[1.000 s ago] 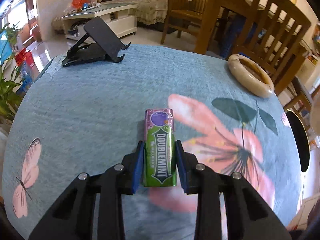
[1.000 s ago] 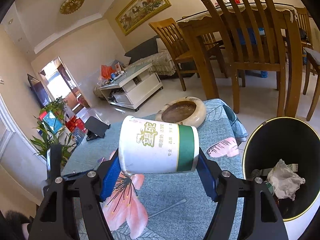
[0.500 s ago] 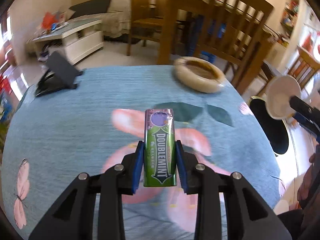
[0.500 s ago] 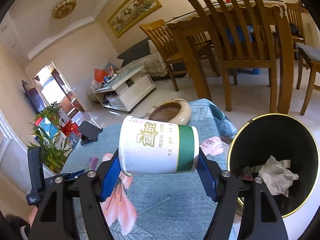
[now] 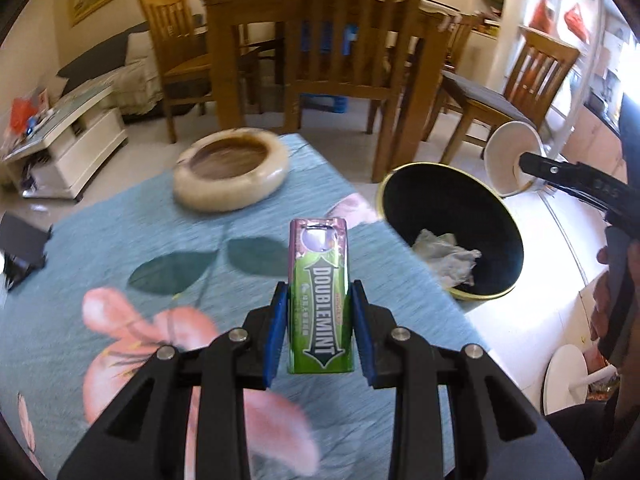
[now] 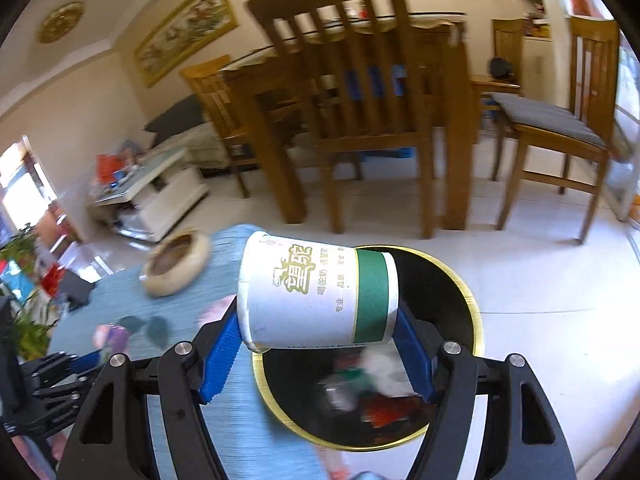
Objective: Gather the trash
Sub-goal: 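Drop the paper cup and gum pack into the black bin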
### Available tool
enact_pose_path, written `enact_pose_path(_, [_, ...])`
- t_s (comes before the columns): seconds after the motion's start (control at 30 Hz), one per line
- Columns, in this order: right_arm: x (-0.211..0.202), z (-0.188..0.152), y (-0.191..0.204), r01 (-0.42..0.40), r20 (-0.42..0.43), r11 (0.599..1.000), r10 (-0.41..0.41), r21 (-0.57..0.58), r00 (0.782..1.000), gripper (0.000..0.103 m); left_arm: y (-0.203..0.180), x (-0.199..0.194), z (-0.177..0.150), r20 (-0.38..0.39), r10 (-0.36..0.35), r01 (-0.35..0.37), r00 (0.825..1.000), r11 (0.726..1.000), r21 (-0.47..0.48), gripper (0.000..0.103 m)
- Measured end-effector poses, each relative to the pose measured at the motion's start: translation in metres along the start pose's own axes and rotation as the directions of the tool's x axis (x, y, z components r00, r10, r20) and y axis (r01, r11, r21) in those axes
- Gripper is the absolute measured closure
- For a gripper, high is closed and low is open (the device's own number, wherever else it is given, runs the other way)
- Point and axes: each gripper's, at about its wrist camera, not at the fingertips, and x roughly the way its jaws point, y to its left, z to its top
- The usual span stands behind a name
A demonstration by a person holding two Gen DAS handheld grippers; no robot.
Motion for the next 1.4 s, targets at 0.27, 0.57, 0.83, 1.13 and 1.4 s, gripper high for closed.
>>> enact_pose_path(0.27, [0.025, -0.003, -0.026, 0.112, -0.09, 0.99, -0.105, 0.083, 0.99, 0.014, -0.049, 0.02, 0.017, -0.006, -0.041, 0.042, 0.999, 0.997, 0.061, 0.071])
enact_pose_path(0.57, [-0.015, 0.008, -0.04, 0.087, 0.072, 0.983, -0.099, 0.159, 0.992, 0.008, -0.088, 0.045, 0.031, -0.023, -0.074, 0.077, 0.997, 0.988, 0.131, 0.071])
enact_pose_path(0.83, [-0.035, 0.012, -0.049, 0.051, 0.156, 0.976, -0.085, 0.211, 0.984, 0.007, -0.123, 0.067, 0.047, -0.035, -0.082, 0.087, 0.996, 0.979, 0.185, 0.071])
enact_pose_path(1.13, [-0.04, 0.011, -0.065, 0.103, 0.162, 0.954, -0.153, 0.281, 0.975, 0.007, -0.144, 0.077, 0.061, -0.011, -0.08, 0.081, 0.997, 0.974, 0.211, 0.059])
enact_pose_path(1.4, [-0.04, 0.013, -0.049, 0.101, 0.183, 0.966, -0.147, 0.236, 0.972, 0.005, -0.13, 0.065, 0.053, 0.007, -0.065, 0.062, 0.998, 0.981, 0.186, 0.042])
